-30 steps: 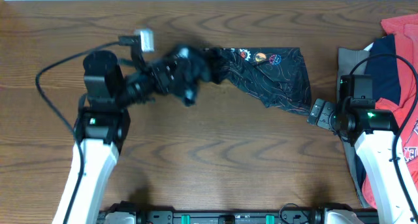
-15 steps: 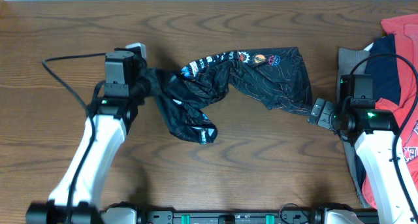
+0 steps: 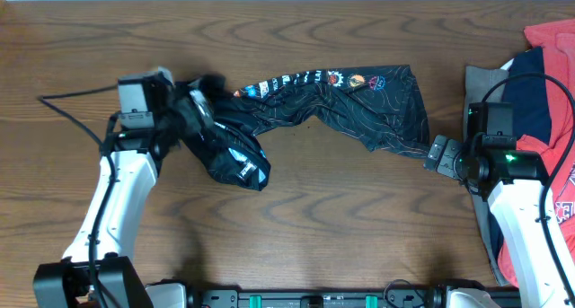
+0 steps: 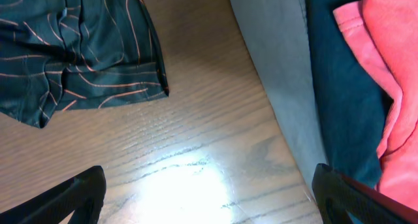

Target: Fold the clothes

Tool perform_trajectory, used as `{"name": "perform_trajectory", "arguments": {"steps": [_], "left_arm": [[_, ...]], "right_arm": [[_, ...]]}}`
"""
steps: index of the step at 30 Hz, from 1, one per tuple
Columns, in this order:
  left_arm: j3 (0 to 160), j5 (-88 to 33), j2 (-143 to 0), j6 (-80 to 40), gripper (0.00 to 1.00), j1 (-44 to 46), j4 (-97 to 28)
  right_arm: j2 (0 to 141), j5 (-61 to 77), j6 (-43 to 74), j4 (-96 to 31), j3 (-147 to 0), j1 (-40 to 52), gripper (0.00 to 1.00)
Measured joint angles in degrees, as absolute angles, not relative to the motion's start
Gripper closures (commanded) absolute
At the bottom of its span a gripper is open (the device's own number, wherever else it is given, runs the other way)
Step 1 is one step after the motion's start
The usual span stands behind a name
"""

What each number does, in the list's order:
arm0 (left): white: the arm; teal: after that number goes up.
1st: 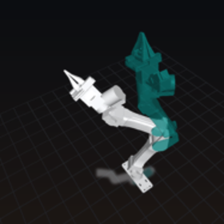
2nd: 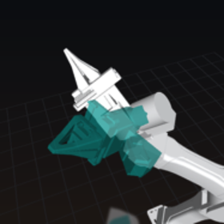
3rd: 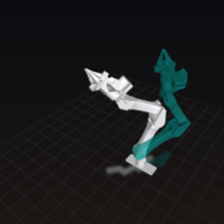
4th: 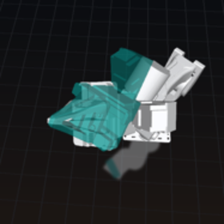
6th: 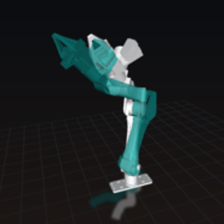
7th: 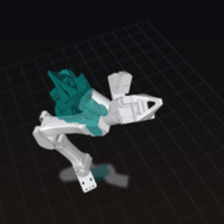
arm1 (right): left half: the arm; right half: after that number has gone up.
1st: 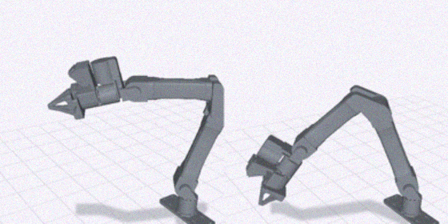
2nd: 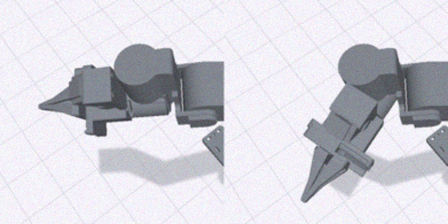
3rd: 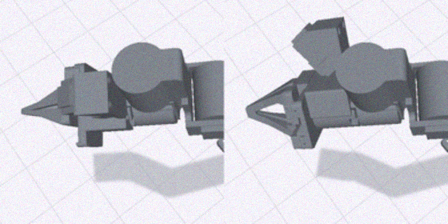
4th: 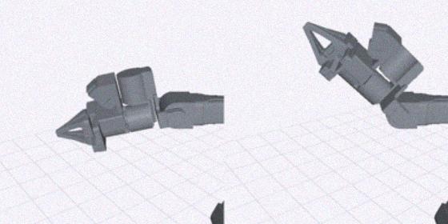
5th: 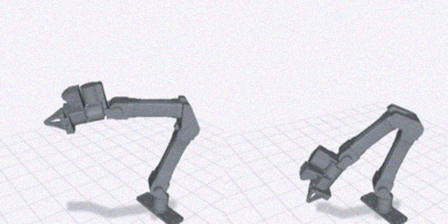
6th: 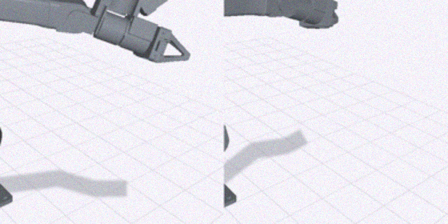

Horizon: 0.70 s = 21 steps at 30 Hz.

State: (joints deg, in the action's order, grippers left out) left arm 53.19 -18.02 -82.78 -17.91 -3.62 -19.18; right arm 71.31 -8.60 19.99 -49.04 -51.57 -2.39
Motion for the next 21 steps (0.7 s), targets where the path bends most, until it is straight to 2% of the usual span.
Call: {"name": "perform_trajectory", "arguments": {"steps": [7, 15, 16, 17, 18, 21], "left_arm": [[52.56, -20.86, -84.77, -18.17, 0.02, -0.16, -21.43], [52.18, -20.62, -95.85, -21.76, 0.0, 0.27, -15.53], [52.14, -20.64, -96.97, -22.26, 0.03, 0.3, -14.7], [52.07, -20.73, -97.76, -22.79, 0.09, 0.27, -14.06], [52.01, -20.88, -98.52, -23.22, 0.22, 0.27, -13.41], [51.96, -21.54, -99.0, -23.97, 0.9, 0.27, -12.69]], "right_arm": [[71.29, -8.62, 19.99, -49.01, -51.57, -2.39, 0.01], [71.31, -8.62, 20.01, -49.56, -51.57, -2.39, 0.01], [71.29, -8.62, 19.99, -49.65, -51.57, -2.39, 0.01], [71.29, -8.62, 19.99, -49.71, -51.57, -2.39, 0.01], [71.31, -8.62, 19.99, -49.8, -51.57, -2.39, 0.01], [71.31, -8.62, 19.99, -49.89, -51.57, -2.39, 0.01]]}}
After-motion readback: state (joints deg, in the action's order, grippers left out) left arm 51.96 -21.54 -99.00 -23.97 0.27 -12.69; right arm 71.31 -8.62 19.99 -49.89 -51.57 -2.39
